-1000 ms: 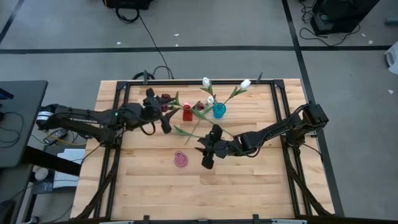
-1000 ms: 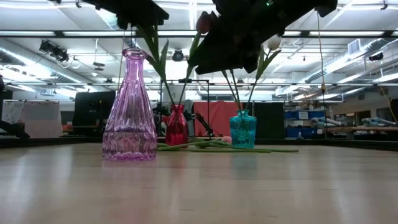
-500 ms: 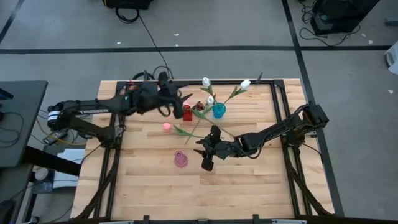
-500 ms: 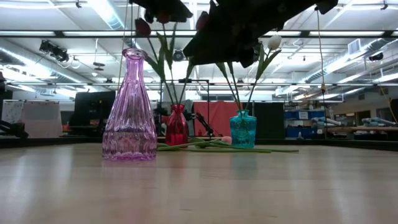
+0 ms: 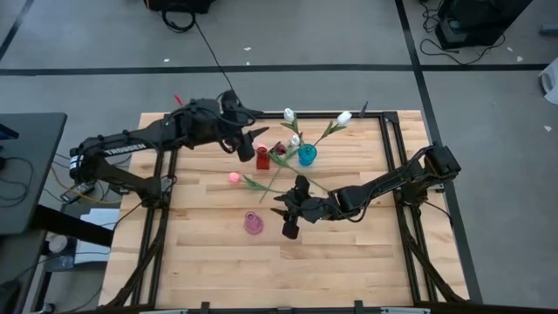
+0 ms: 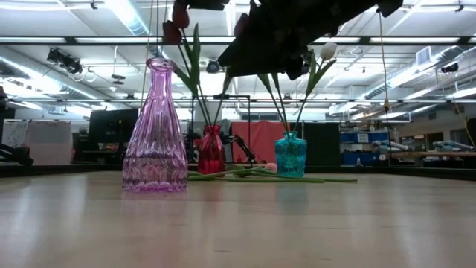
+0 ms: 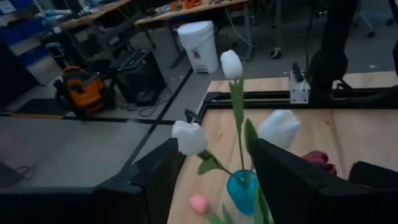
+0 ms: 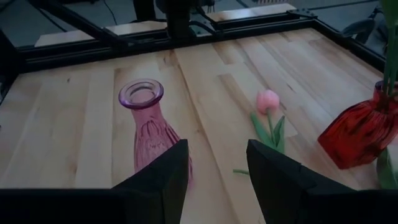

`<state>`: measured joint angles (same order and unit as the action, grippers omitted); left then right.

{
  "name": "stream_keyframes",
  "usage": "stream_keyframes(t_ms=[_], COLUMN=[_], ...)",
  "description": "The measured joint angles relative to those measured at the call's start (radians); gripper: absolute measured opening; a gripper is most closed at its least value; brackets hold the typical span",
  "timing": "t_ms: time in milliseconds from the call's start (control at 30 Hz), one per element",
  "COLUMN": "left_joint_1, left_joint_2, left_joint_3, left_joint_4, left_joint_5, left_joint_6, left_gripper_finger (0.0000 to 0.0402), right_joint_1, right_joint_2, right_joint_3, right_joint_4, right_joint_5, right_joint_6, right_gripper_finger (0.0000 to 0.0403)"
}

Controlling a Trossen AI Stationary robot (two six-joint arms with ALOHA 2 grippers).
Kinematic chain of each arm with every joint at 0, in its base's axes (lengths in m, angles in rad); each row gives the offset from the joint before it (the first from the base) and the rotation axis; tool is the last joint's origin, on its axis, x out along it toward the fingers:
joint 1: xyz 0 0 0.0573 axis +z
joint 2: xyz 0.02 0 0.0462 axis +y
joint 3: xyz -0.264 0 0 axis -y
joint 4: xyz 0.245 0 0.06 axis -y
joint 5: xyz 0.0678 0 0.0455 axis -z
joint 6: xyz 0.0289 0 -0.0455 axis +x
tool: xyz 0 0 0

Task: Sort flowers into vase by color
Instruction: Put the left pink flower into the pink vase

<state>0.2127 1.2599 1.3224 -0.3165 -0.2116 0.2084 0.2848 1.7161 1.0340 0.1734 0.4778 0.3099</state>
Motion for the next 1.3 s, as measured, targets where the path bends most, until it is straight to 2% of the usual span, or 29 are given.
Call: stream_keyframes(t_ms=[100, 200, 300, 400, 567, 733, 967, 1133, 1300], left_joint_1=[0.005, 0.021, 0.027, 0.001, -0.112, -0.217, -0.266, -0.268, -0.268], left_joint_2=[0.001, -0.009, -0.052, -0.117, -0.292, -0.457, -0.575, -0.608, -0.636], left_joint_3=[0.0, 0.055, 0.123, 0.126, -0.011, -0.18, -0.425, -0.557, -0.703], left_joint_4=[-0.007, -0.073, -0.152, -0.202, -0.212, -0.192, -0.179, -0.167, 0.014], left_joint_5=[-0.005, -0.05, 0.005, 0.053, 0.035, -0.096, -0.139, -0.145, -0.112], left_joint_6=[0.029, 0.055, 0.047, 0.026, -0.009, -0.082, -0.218, -0.272, -0.313], left_gripper_finger=[0.022, 0.0232, 0.0237, 0.0234, 0.0211, 0.0195, 0.0193, 0.0193, 0.0193], right_joint_1=[0.003, 0.004, 0.004, 0.004, 0.01, -0.003, -0.05, -0.061, -0.061], right_joint_2=[0.0, 0.0, 0.0, 0.0, 0.0, 0.0, 0.0, 0.0, 0.0], right_joint_3=[0.0, 0.0, 0.0, 0.0, 0.0, 0.0, -0.007, -0.093, -0.215], right_joint_4=[0.005, -0.001, -0.003, -0.014, -0.028, -0.094, -0.288, -0.264, -0.045], right_joint_5=[0.0, 0.0, -0.001, 0.008, 0.018, 0.018, -0.051, -0.046, -0.021], right_joint_6=[0.0, 0.012, 0.019, 0.019, 0.01, 0.009, 0.027, 0.005, 0.029], right_gripper_finger=[0.0174, 0.0174, 0.0174, 0.0174, 0.0174, 0.0174, 0.0174, 0.0174, 0.0174])
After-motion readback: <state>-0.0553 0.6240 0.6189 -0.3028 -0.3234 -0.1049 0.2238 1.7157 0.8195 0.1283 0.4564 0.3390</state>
